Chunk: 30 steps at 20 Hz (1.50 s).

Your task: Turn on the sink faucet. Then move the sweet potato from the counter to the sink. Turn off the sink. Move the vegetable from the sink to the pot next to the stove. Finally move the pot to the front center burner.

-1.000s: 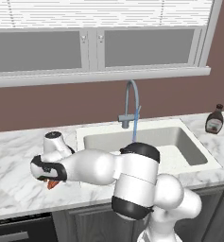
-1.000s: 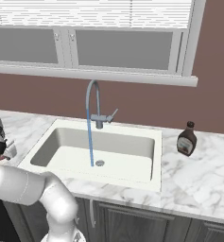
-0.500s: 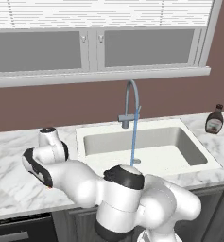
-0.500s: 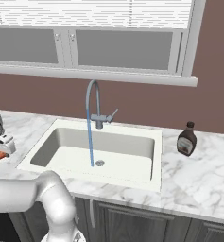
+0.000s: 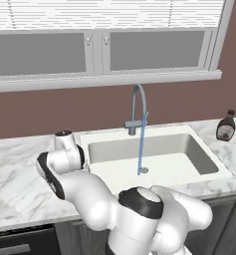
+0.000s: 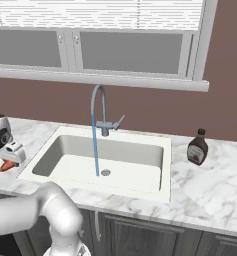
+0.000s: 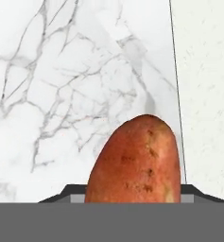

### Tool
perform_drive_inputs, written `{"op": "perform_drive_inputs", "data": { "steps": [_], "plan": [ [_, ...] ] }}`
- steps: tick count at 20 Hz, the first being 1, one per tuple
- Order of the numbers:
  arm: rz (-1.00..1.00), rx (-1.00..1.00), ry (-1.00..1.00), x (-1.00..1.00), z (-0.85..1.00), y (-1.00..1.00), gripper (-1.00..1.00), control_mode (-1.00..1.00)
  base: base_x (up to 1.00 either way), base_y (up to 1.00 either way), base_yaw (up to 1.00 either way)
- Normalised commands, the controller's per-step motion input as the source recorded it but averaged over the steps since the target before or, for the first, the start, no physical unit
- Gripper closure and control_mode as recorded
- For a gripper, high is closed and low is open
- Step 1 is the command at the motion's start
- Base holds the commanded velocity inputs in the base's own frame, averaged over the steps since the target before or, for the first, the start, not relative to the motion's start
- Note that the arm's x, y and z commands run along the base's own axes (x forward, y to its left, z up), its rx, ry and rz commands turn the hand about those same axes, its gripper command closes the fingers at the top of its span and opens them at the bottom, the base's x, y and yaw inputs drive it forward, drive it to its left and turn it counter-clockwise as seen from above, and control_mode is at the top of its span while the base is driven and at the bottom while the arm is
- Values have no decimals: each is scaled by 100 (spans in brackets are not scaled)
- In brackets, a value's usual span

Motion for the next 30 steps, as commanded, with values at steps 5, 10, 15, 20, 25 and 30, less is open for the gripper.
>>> {"op": "perform_drive_inputs", "data": {
  "steps": [5,10,15,20,25,30],
  "plan": [
    [0,0,0,9,24,-90,100,-100,0,0,0],
    [0,1,0,33,27,-81,100,-100,0,0,0],
    [0,3,0,34,11,-86,100,-100,0,0,0],
    [0,6,0,19,0,-91,100,-100,0,0,0],
    [3,7,-1,10,0,-92,100,-100,0,0,0],
    [8,7,-16,-13,0,-82,100,-100,0,0,0]
  ]
}}
